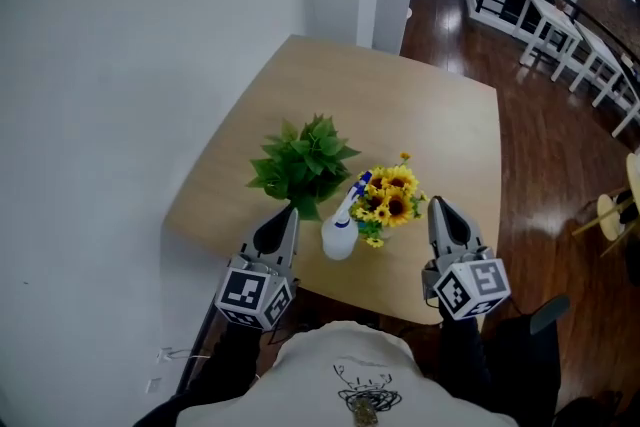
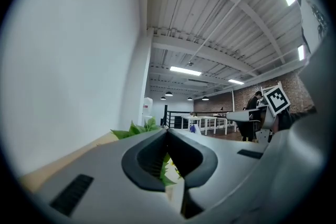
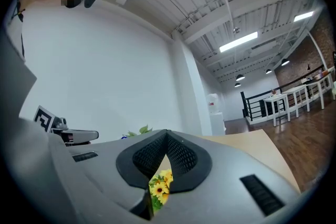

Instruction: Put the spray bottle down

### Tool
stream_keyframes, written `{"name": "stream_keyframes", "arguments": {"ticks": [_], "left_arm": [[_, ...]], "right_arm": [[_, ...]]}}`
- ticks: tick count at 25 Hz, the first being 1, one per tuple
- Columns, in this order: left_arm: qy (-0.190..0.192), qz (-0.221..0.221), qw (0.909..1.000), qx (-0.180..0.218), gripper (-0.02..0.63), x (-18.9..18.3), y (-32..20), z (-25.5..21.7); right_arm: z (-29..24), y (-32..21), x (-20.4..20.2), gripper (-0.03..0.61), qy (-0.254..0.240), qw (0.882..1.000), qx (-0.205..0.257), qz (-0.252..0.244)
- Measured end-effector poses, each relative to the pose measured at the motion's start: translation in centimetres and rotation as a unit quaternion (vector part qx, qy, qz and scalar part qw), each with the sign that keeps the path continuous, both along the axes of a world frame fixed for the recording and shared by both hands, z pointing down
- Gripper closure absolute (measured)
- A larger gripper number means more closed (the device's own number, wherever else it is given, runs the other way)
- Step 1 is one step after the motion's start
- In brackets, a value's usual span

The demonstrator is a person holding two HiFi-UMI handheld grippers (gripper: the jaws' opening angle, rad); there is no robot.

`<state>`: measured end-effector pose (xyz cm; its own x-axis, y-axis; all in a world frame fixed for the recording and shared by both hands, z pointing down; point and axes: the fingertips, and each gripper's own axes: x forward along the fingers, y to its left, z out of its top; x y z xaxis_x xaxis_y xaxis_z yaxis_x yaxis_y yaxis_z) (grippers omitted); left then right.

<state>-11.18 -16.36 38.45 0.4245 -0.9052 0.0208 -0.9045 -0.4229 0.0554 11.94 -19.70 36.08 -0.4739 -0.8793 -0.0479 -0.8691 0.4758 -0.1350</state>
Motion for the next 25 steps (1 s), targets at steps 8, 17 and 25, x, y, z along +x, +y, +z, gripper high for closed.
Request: {"name": "stream_keyframes", "arguments": {"ticks": [8,17,25], "left_arm": [[0.003,-0.007,0.9999,-0.008,0.624,-0.3,-0.5,0.0],[0.001,-0.014,0.9999,-0.008,0.623,-0.6,-0.8,0.2],[0.003,-0.012,0.9998,-0.014,0.623,-0.6,-0.9,0.3]], "right_arm": [[-0.5,0.2,-0.2,0.607,0.01,1.0,0.013,-0.012],[0.4,-0.1,0.0,0.607,0.01,1.0,0.005,-0.008],[0.5,-0.1,-0.1,0.607,0.005,1.0,0.002,-0.008]]}}
